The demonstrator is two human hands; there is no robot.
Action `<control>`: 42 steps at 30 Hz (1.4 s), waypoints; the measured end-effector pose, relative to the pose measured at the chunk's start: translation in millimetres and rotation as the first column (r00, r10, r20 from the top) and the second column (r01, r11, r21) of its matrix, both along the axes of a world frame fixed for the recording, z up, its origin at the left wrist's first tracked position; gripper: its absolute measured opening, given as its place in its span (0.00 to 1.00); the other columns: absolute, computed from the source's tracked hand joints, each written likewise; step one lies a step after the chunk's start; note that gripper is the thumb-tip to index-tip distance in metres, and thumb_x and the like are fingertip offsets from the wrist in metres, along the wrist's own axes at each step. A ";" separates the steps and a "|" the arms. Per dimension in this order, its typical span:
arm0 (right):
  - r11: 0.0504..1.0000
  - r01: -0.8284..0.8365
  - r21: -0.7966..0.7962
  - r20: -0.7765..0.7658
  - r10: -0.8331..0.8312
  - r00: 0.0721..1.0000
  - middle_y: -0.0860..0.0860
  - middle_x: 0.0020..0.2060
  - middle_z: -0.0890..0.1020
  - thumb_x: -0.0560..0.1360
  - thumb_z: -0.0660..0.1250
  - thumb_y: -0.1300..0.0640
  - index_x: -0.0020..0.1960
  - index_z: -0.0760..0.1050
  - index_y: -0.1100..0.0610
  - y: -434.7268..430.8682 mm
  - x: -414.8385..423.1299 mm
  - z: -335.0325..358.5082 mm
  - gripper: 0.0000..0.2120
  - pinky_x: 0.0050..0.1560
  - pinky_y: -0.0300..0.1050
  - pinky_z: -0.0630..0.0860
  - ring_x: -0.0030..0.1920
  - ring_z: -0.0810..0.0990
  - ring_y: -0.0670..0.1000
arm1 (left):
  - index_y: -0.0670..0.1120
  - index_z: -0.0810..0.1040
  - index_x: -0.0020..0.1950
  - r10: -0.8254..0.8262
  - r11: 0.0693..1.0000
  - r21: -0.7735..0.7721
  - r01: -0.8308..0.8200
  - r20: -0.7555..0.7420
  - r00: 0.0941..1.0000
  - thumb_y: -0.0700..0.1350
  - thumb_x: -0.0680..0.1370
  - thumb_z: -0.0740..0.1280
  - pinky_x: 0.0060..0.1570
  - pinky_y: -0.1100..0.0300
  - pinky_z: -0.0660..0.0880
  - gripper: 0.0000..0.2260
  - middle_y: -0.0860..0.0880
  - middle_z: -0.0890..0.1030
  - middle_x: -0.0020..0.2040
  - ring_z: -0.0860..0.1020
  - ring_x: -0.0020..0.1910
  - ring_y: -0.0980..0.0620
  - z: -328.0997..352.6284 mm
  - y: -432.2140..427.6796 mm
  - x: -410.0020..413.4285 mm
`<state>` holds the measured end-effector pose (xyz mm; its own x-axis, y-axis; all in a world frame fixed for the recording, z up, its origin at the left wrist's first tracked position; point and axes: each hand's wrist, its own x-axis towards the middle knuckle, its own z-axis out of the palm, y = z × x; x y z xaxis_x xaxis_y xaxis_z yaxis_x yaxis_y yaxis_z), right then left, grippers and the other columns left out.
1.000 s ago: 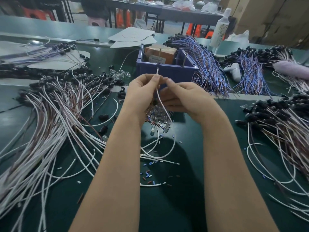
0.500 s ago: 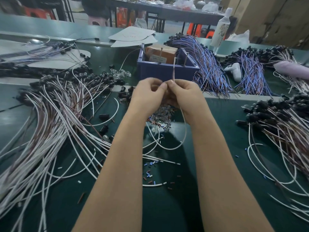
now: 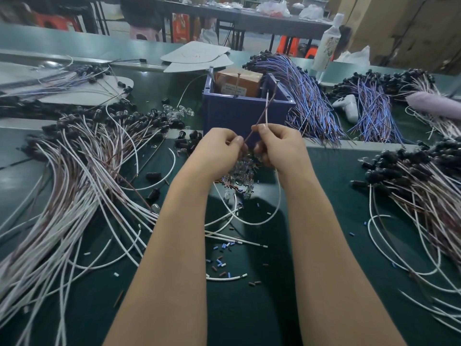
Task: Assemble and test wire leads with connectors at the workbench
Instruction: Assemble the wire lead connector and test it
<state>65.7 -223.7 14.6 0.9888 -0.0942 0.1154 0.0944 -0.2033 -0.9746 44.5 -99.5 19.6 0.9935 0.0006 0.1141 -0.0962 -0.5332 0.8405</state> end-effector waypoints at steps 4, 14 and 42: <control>0.998 0.059 -0.007 -0.026 -0.059 0.998 0.49 0.26 0.73 0.82 0.57 0.57 0.49 0.77 0.56 2.5 0.2 -0.8 0.11 0.27 0.35 0.62 0.23 0.67 0.42 | 0.45 0.78 0.47 0.052 0.996 -0.074 -0.051 0.005 0.999 0.42 0.83 0.55 0.32 0.63 0.67 0.12 0.50 0.75 0.38 0.69 0.31 0.56 0.3 2.6 2.8; 0.988 0.145 0.057 -0.018 -0.144 0.989 0.50 0.29 0.72 0.79 0.52 0.63 0.53 0.71 0.57 3.6 3.9 0.1 0.10 0.27 0.38 0.61 0.26 0.66 0.46 | 0.45 0.73 0.51 0.224 0.968 -0.119 -0.219 0.026 0.974 0.44 0.83 0.52 0.57 0.51 0.71 0.11 0.46 0.75 0.51 0.75 0.56 0.43 -2.3 3.3 6.0; 0.984 0.172 -0.038 0.090 -0.168 0.982 0.48 0.32 0.82 0.81 0.55 0.61 0.68 0.65 0.54 -5.8 10.7 -11.0 0.16 0.44 0.45 0.72 0.35 0.74 0.45 | 0.42 0.81 0.44 0.336 0.942 -0.072 -0.329 0.149 0.930 0.46 0.81 0.60 0.33 0.65 0.62 0.13 0.54 0.73 0.29 0.71 0.30 0.58 -17.0 0.1 14.5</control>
